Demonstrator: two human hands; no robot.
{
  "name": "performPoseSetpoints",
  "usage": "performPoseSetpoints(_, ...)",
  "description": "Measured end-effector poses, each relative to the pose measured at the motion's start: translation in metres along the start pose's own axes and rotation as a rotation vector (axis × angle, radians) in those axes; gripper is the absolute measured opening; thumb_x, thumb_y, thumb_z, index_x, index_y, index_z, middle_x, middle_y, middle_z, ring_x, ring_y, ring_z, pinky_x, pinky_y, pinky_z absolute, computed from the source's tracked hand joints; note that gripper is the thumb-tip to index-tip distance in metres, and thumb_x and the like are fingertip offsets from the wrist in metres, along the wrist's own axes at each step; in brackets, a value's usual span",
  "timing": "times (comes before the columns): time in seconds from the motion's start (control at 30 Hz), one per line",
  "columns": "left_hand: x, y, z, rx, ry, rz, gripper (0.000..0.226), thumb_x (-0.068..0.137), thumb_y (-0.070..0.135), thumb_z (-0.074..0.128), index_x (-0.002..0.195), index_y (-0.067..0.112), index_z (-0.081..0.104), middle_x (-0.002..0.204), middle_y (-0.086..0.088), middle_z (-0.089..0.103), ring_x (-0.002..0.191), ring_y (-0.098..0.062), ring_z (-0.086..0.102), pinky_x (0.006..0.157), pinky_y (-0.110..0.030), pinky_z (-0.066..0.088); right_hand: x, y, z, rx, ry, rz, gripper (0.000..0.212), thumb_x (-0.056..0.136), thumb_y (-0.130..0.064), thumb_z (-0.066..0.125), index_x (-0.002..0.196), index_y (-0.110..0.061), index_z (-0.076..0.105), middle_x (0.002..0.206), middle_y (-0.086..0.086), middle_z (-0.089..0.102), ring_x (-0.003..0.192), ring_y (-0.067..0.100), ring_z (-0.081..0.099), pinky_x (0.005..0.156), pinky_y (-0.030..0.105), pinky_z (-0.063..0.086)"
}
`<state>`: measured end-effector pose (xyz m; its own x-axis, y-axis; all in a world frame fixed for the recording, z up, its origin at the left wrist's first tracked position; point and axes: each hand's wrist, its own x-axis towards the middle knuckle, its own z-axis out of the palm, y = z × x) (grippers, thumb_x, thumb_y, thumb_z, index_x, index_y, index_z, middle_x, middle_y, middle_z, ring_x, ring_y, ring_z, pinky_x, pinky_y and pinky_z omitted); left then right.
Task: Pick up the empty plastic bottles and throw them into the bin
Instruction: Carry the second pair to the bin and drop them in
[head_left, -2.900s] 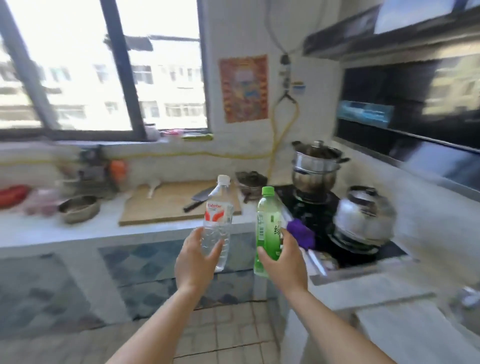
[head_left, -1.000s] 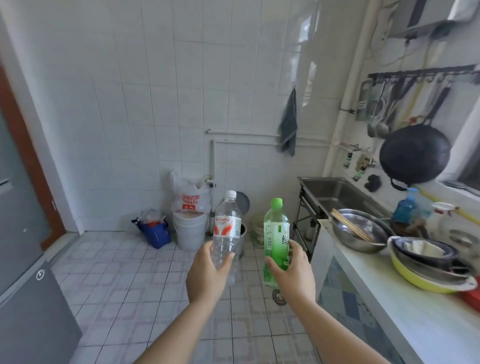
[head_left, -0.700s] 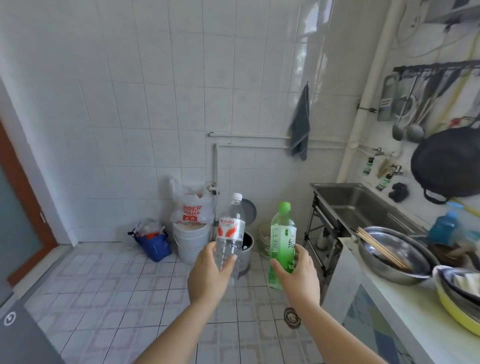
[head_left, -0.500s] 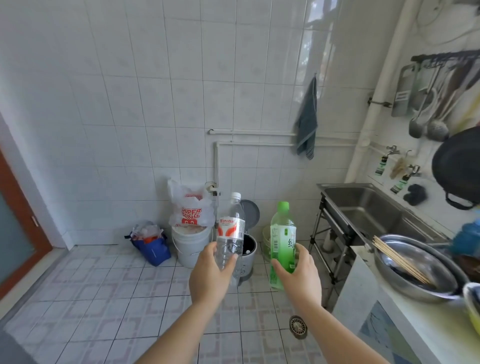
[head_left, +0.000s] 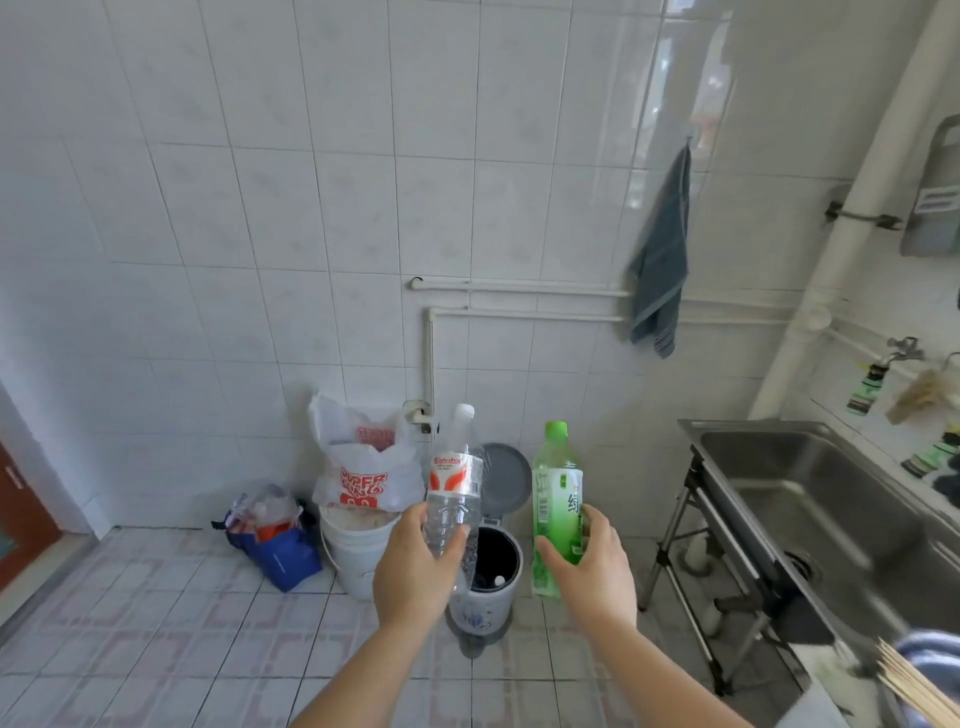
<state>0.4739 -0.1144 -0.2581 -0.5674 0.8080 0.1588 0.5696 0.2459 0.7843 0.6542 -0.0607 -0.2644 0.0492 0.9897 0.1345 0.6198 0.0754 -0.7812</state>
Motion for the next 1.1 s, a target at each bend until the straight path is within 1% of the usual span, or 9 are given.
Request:
performPoseSetpoints(0.07, 0.032, 0.007, 0.018, 0.006, 0.013, -0.026, 0.055, 0.082, 0.052, 0.061, 0.127, 0.024, 0.047, 0.123, 0.006, 0.06, 0.107, -0.013, 0.058, 0.074, -0.028, 0.046, 0.037, 0.001, 0.01, -0.008, -0.028, -0.018, 0.067, 0.077, -0.047, 0.069, 0.133, -0.025, 0.038, 0.119, -0.007, 0.052, 0.102, 0.011, 0.05, 0.074, 0.027, 0.042)
performPoseSetpoints(0.3, 0.119, 0.007, 0.063, 0.026, 0.011, -0.083, 0.054, 0.082, 0.051, 0.062, 0.127, 0.023, 0.048, 0.12, 0.006, 0.06, 0.104, -0.014, 0.058, 0.08, -0.032, 0.049, 0.138, 0.001, 0.055, -0.027, -0.102, -0.014, 0.07, 0.078, -0.046, 0.069, 0.136, -0.023, 0.037, 0.121, -0.004, 0.053, 0.106, 0.011, 0.048, 0.076, 0.027, 0.042)
performPoseSetpoints(0.43, 0.171, -0.005, 0.089, 0.01, -0.012, -0.113, 0.051, 0.081, 0.051, 0.062, 0.123, 0.024, 0.049, 0.118, 0.007, 0.061, 0.099, -0.012, 0.058, 0.078, -0.033, 0.049, 0.187, 0.006, 0.089, -0.039, -0.132, 0.01, 0.073, 0.076, -0.049, 0.069, 0.136, -0.023, 0.036, 0.121, -0.003, 0.053, 0.108, 0.015, 0.051, 0.077, 0.032, 0.048)
performPoseSetpoints(0.5, 0.2, -0.012, 0.104, 0.001, -0.036, -0.123, 0.05, 0.082, 0.049, 0.063, 0.122, 0.023, 0.05, 0.12, 0.006, 0.06, 0.098, -0.011, 0.056, 0.077, -0.03, 0.046, 0.211, 0.008, 0.107, -0.048, -0.139, 0.019, 0.074, 0.076, -0.05, 0.069, 0.136, -0.023, 0.036, 0.121, -0.004, 0.053, 0.108, 0.016, 0.052, 0.076, 0.033, 0.05)
performPoseSetpoints(0.6, 0.249, -0.023, 0.128, -0.011, -0.08, -0.147, 0.057, 0.081, 0.051, 0.062, 0.127, 0.021, 0.048, 0.127, 0.004, 0.058, 0.107, -0.016, 0.057, 0.08, -0.031, 0.045, 0.252, 0.009, 0.136, -0.065, -0.134, 0.04, 0.073, 0.076, -0.049, 0.069, 0.136, -0.023, 0.036, 0.122, -0.004, 0.053, 0.108, 0.016, 0.053, 0.075, 0.031, 0.049)
performPoseSetpoints(0.7, 0.296, -0.035, 0.147, -0.008, -0.138, -0.186, 0.057, 0.081, 0.054, 0.062, 0.128, 0.023, 0.047, 0.127, 0.005, 0.058, 0.108, -0.018, 0.059, 0.076, -0.029, 0.043, 0.292, 0.007, 0.166, -0.071, -0.134, 0.085, 0.072, 0.076, -0.047, 0.07, 0.135, -0.022, 0.037, 0.122, -0.003, 0.054, 0.107, 0.016, 0.054, 0.075, 0.032, 0.051)
performPoseSetpoints(0.83, 0.351, -0.051, 0.163, -0.008, -0.208, -0.223, 0.053, 0.081, 0.052, 0.063, 0.124, 0.026, 0.048, 0.121, 0.006, 0.06, 0.102, -0.016, 0.06, 0.075, -0.03, 0.044, 0.334, 0.005, 0.2, -0.118, -0.152, 0.132, 0.072, 0.077, -0.047, 0.07, 0.136, -0.023, 0.036, 0.122, -0.004, 0.054, 0.108, 0.015, 0.054, 0.074, 0.03, 0.049)
performPoseSetpoints(0.93, 0.385, -0.064, 0.177, 0.018, -0.269, -0.214, 0.046, 0.081, 0.05, 0.063, 0.119, 0.028, 0.049, 0.114, 0.009, 0.061, 0.091, -0.012, 0.056, 0.072, -0.028, 0.041, 0.356, 0.012, 0.224, -0.16, -0.186, 0.147, 0.073, 0.077, -0.046, 0.07, 0.136, -0.022, 0.036, 0.123, -0.004, 0.054, 0.108, 0.015, 0.054, 0.074, 0.028, 0.046)
performPoseSetpoints(1.1, 0.413, -0.095, 0.212, 0.073, -0.346, -0.253, 0.038, 0.079, 0.05, 0.064, 0.11, 0.03, 0.053, 0.104, 0.01, 0.065, 0.091, -0.017, 0.062, 0.069, -0.031, 0.045, 0.369, 0.041, 0.263, -0.173, -0.239, 0.247, 0.075, 0.075, -0.047, 0.072, 0.137, -0.024, 0.036, 0.125, -0.002, 0.054, 0.108, 0.017, 0.055, 0.081, 0.036, 0.052)
